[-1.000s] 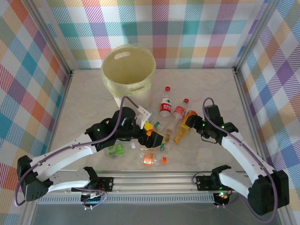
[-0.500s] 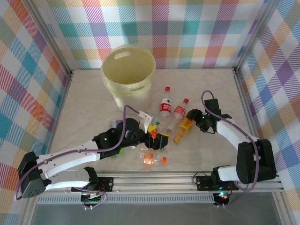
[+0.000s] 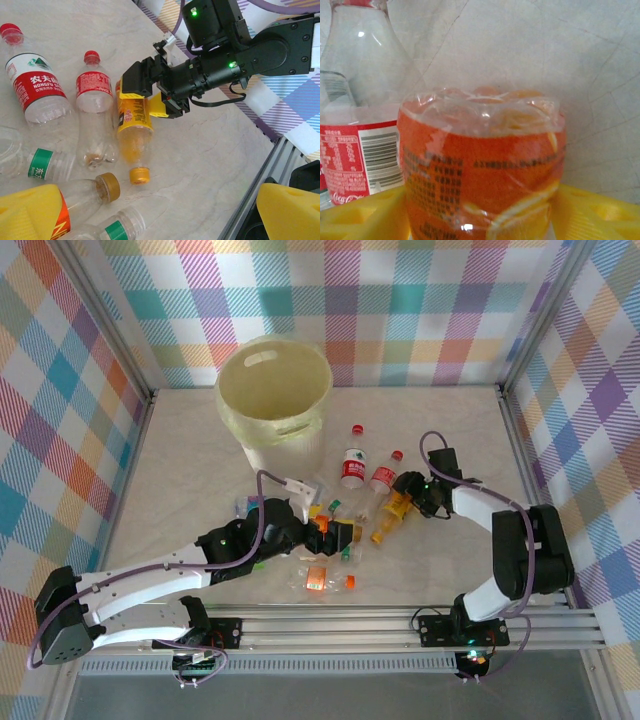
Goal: Put the plastic bottles in the bin
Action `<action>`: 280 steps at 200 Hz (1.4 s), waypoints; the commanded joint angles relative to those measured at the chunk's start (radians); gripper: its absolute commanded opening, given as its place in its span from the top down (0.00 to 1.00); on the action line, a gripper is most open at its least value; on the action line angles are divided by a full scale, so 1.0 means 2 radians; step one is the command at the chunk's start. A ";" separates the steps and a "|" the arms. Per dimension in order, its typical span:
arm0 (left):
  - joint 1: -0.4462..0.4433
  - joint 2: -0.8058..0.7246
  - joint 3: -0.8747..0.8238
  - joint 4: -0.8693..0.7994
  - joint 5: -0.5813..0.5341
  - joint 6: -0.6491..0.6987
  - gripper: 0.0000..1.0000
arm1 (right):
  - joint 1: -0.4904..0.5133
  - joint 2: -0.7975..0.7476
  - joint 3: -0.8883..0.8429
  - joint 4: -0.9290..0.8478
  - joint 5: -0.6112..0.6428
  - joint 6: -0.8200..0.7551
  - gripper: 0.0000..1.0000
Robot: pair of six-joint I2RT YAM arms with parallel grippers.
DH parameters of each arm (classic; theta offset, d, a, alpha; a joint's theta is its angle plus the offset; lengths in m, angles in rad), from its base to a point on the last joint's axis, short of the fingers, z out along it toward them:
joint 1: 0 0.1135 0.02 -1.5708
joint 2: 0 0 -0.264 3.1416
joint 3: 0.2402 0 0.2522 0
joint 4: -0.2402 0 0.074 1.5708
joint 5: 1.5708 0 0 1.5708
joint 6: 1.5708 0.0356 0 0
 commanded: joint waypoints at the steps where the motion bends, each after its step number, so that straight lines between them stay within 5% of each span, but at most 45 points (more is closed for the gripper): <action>1: -0.006 0.008 0.004 0.009 0.013 -0.002 0.00 | -0.004 0.014 0.014 0.024 -0.002 0.004 0.31; 48: -0.011 0.034 0.023 -0.004 0.036 -0.002 0.00 | -0.005 0.004 0.015 0.025 0.006 -0.013 0.38; 108: -0.011 0.082 0.055 -0.013 0.101 -0.005 0.00 | -0.004 -0.118 -0.001 -0.026 0.020 -0.072 0.42; 180: -0.005 0.182 0.121 -0.005 0.174 -0.045 0.02 | 0.009 -0.291 -0.013 -0.083 -0.070 -0.092 0.42; 280: -0.004 0.241 0.145 0.077 0.220 -0.090 0.10 | 0.050 -0.381 -0.033 -0.104 -0.130 -0.044 0.42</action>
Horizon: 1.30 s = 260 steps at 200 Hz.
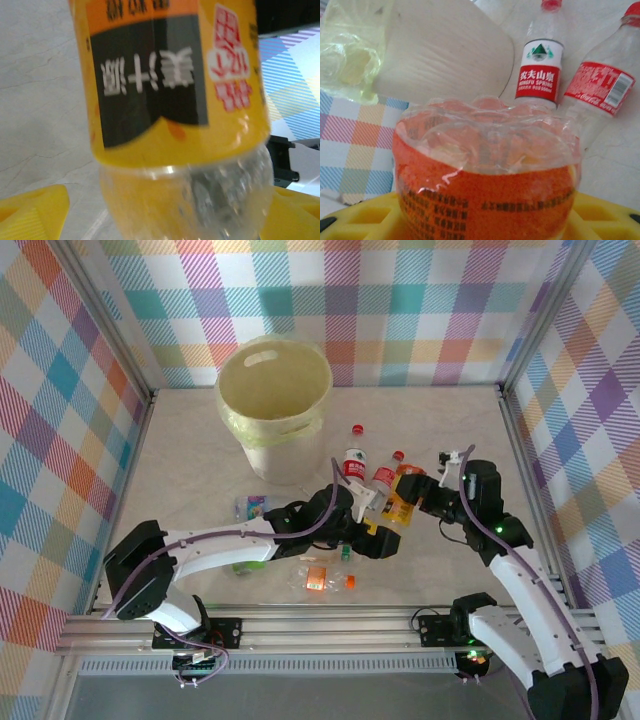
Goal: Put the plastic bottles in the bin
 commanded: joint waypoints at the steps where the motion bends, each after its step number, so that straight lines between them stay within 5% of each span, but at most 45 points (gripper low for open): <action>1: 0.002 0.007 0.017 0.040 0.021 -0.017 0.10 | 0.008 -0.012 -0.009 -0.006 -0.021 0.017 0.42; 130: 0.002 0.005 0.015 0.063 0.023 -0.033 0.41 | 0.020 -0.033 -0.025 0.007 -0.019 0.041 0.40; 208: 0.030 -0.044 0.026 -0.008 0.021 -0.030 0.41 | 0.020 -0.063 0.013 -0.014 -0.047 0.030 0.17; 260: 0.073 -0.096 0.080 -0.140 0.029 0.020 0.40 | 0.020 -0.072 0.067 -0.024 -0.097 -0.005 0.08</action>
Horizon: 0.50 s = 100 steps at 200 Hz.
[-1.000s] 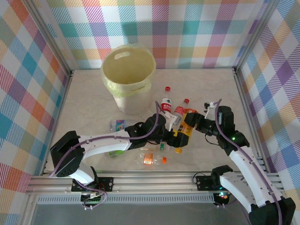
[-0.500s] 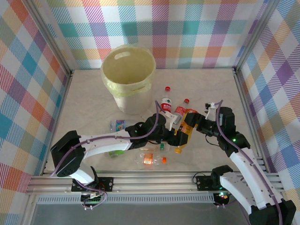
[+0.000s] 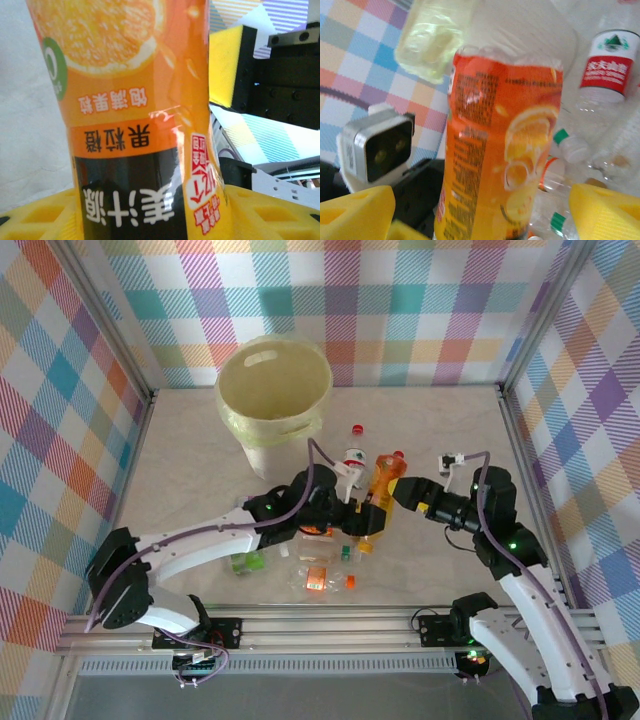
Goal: Put the plastic bottles in the bin
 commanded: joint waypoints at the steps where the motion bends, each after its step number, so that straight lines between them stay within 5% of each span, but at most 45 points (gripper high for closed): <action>1: 0.022 -0.038 0.042 -0.071 0.011 0.036 0.40 | 0.003 -0.012 0.034 -0.005 -0.035 -0.024 0.08; 58: 0.103 -0.052 0.146 -0.208 0.032 0.096 0.38 | 0.035 -0.002 0.062 0.007 -0.016 -0.018 0.06; 100: 0.163 -0.031 0.209 -0.258 0.055 0.128 0.37 | 0.154 0.042 0.088 0.008 0.105 -0.053 0.06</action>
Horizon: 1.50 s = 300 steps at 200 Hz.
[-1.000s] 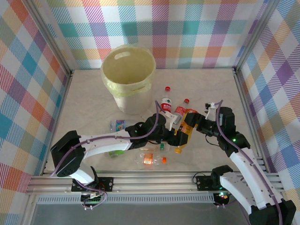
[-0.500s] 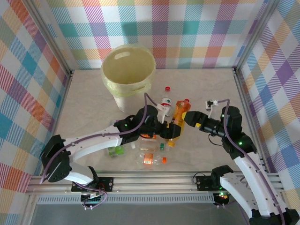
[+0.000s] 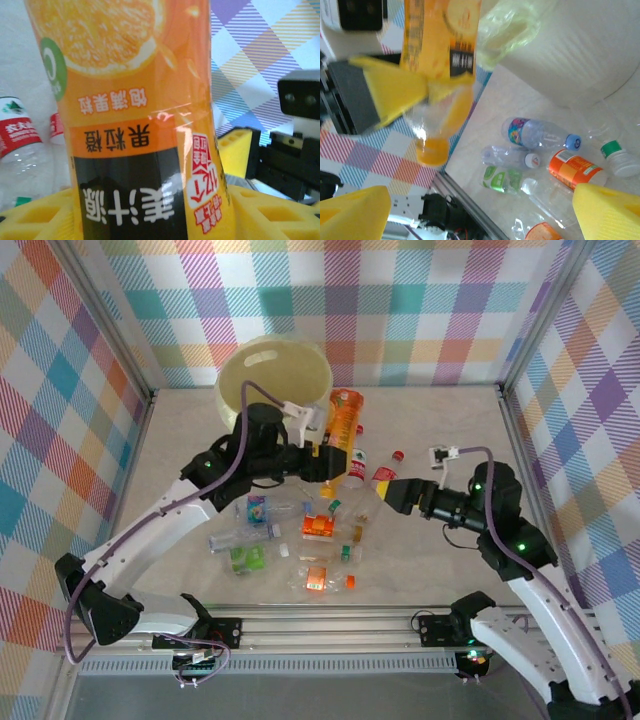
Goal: Put the plastic bottles in the bin
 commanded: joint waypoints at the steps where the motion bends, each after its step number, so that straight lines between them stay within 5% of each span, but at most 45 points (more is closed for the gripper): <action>1: 0.030 0.012 0.041 -0.051 0.026 0.036 0.37 | 0.058 0.022 0.028 0.010 0.078 -0.034 0.06; 61: 0.125 0.054 0.129 -0.098 0.032 0.076 0.37 | 0.198 0.080 0.075 0.015 0.230 -0.096 0.06; 116: 0.180 0.123 0.205 -0.118 0.005 0.112 0.37 | 0.275 0.116 0.113 -0.006 0.331 -0.135 0.07; 197: 0.206 0.223 0.272 -0.111 -0.007 0.127 0.37 | 0.288 0.111 0.113 -0.034 0.365 -0.130 0.06; 258: 0.215 0.232 0.286 -0.094 0.042 0.089 0.37 | 0.288 0.103 0.106 -0.038 0.372 -0.124 0.06; 300: 0.218 0.236 0.320 -0.094 0.029 0.082 0.37 | 0.288 0.105 0.104 -0.038 0.372 -0.122 0.05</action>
